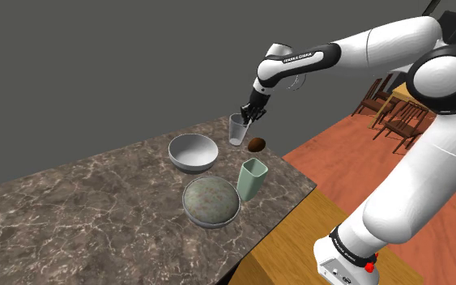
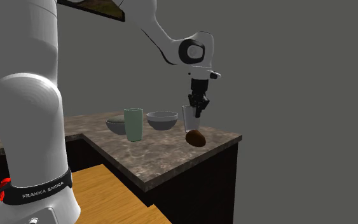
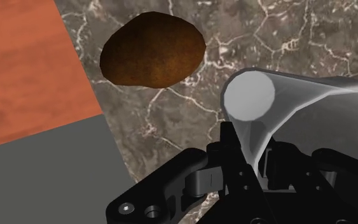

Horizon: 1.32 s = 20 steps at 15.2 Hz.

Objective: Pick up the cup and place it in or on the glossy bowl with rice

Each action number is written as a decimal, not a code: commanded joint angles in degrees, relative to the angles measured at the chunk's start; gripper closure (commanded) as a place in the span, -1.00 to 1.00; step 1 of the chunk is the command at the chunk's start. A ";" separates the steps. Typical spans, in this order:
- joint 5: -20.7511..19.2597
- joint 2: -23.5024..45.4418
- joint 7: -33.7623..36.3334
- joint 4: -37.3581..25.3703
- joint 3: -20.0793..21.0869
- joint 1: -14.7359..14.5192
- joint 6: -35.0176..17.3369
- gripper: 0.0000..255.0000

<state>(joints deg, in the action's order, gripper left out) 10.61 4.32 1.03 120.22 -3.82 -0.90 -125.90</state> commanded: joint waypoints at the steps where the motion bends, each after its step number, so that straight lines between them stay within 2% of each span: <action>1: -0.22 -0.59 0.19 -0.86 -0.09 0.07 1.45 1.00; 20: -1.77 -4.87 2.63 -10.59 -0.28 0.21 15.29 1.00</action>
<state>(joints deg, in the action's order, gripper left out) 8.88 -0.47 3.62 110.36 -4.04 -0.74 -111.43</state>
